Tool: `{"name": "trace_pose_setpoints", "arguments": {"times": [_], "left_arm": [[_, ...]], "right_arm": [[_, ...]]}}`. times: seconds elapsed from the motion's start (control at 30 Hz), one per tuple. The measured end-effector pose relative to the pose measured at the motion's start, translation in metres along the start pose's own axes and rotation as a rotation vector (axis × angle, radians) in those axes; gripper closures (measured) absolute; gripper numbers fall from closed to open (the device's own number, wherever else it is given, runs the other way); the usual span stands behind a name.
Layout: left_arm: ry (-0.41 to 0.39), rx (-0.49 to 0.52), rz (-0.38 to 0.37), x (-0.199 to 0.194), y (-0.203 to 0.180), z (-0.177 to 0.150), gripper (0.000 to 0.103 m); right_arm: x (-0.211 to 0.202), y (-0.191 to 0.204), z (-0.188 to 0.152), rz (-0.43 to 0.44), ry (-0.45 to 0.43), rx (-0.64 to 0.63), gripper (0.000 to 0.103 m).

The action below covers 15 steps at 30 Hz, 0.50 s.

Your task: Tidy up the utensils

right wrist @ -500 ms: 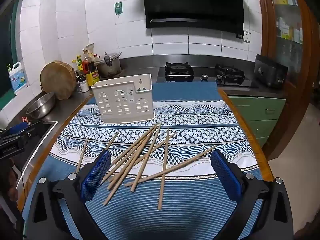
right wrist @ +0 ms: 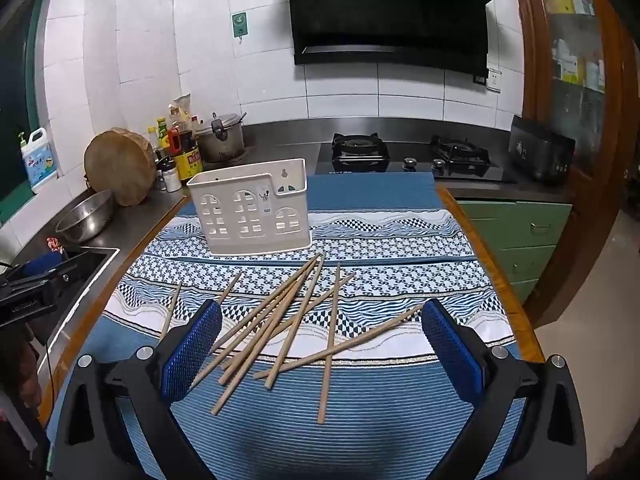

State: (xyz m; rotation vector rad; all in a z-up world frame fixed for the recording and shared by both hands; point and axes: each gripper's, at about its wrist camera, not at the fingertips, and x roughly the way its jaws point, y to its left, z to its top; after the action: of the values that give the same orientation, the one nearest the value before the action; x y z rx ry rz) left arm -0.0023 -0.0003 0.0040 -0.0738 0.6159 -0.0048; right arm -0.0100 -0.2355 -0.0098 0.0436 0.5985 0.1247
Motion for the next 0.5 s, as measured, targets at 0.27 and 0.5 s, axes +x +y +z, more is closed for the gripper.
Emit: {"name": "trace_pose_setpoints", "arguments": {"times": [0.27, 0.5], "left_arm": [[0.007, -0.007, 0.000, 0.0006, -0.0012, 0.0005, 0.005], [0.003, 0.009, -0.004, 0.0009, -0.0026, 0.0013, 0.005]], "right_arm": [[-0.0021, 0.0021, 0.0008, 0.003, -0.008, -0.006, 0.006], [-0.0023, 0.0036, 0.0003, 0.006, -0.009, -0.006, 0.006]]}}
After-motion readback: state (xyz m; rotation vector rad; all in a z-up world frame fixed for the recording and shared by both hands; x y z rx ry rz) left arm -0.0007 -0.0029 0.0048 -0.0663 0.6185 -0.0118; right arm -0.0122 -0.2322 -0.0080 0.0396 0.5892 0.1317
